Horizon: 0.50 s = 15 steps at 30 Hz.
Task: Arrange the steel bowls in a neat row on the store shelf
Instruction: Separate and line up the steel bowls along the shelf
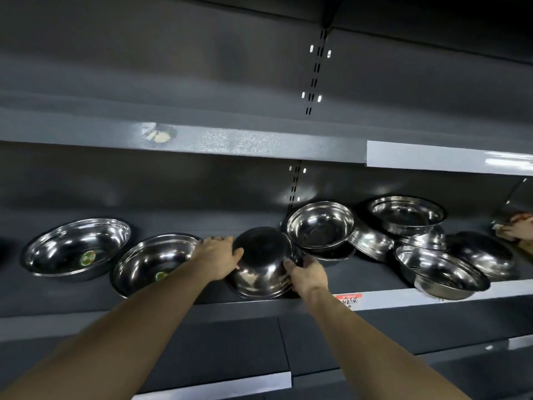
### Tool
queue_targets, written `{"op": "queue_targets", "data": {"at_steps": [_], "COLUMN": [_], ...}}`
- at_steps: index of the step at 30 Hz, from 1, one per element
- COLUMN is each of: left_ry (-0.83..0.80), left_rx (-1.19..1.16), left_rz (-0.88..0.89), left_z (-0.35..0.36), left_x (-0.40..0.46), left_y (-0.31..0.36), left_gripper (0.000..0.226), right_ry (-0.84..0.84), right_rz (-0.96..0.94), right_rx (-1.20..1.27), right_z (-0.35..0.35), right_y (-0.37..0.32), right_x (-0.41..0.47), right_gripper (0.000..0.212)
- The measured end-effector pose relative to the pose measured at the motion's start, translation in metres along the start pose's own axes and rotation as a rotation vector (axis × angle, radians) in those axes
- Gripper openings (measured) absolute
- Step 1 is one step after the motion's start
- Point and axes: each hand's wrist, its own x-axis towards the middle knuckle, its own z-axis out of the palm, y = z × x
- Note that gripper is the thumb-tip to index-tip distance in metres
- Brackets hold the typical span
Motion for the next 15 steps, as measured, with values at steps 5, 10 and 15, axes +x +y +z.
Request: {"op": "queue_targets", "data": {"at_steps": [5,10,15], "left_ry": [-0.041,-0.102,-0.090], "left_rx": [0.042,0.070,-0.002], "left_rz": [-0.017,-0.052,-0.059], "left_z": [-0.002,0.007,0.017], "left_x": [0.024,0.044,0.053], "left_y": [0.003,0.012,0.014], "left_gripper": [0.052,0.064,0.067], "right_ry": [-0.010,-0.006,0.053], "right_rz": [-0.017,-0.079,-0.111], "right_rx": [0.010,-0.041,-0.116], "right_z": [-0.001,0.004,0.013], "right_y": [-0.001,-0.002,0.001], "right_x": [0.008,0.011,0.015], "right_gripper": [0.056,0.068,0.080]}}
